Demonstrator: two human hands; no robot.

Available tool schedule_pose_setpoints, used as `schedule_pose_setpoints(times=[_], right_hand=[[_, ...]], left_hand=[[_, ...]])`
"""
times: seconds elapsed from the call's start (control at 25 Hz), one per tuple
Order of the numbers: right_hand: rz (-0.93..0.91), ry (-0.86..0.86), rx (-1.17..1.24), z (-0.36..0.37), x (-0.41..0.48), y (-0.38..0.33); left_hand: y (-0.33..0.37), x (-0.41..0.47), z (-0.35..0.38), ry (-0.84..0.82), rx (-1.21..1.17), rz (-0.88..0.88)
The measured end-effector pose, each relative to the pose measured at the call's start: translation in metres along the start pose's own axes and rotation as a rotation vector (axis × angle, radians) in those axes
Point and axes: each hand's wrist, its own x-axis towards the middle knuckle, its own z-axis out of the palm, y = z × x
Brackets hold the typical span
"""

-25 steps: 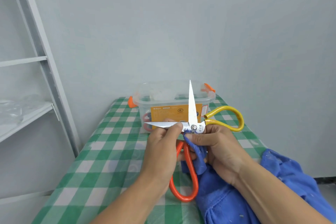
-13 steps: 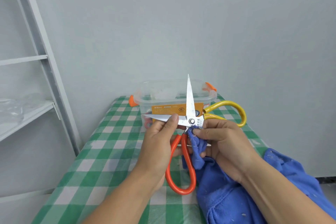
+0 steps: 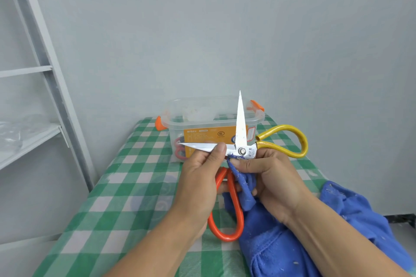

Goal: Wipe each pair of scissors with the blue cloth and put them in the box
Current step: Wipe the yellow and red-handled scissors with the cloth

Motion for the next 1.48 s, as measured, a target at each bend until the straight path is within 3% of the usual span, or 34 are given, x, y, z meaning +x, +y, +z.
schedule_pose_setpoints(times=[0.32, 0.72, 1.28, 1.48], right_hand=[[-0.065, 0.024, 0.000, -0.001, -0.003, -0.002], [-0.043, 0.048, 0.257, 0.011, -0.003, 0.002], [-0.202, 0.184, 0.164, 0.021, -0.002, 0.007], [-0.193, 0.138, 0.194, 0.015, 0.001, 0.005]], left_hand=[[0.005, -0.001, -0.002, 0.062, -0.048, 0.024], [0.002, -0.007, 0.008, 0.093, -0.137, -0.010], [0.005, -0.011, 0.020, 0.158, -0.240, -0.031], [0.008, -0.008, 0.012, 0.166, -0.221, -0.027]])
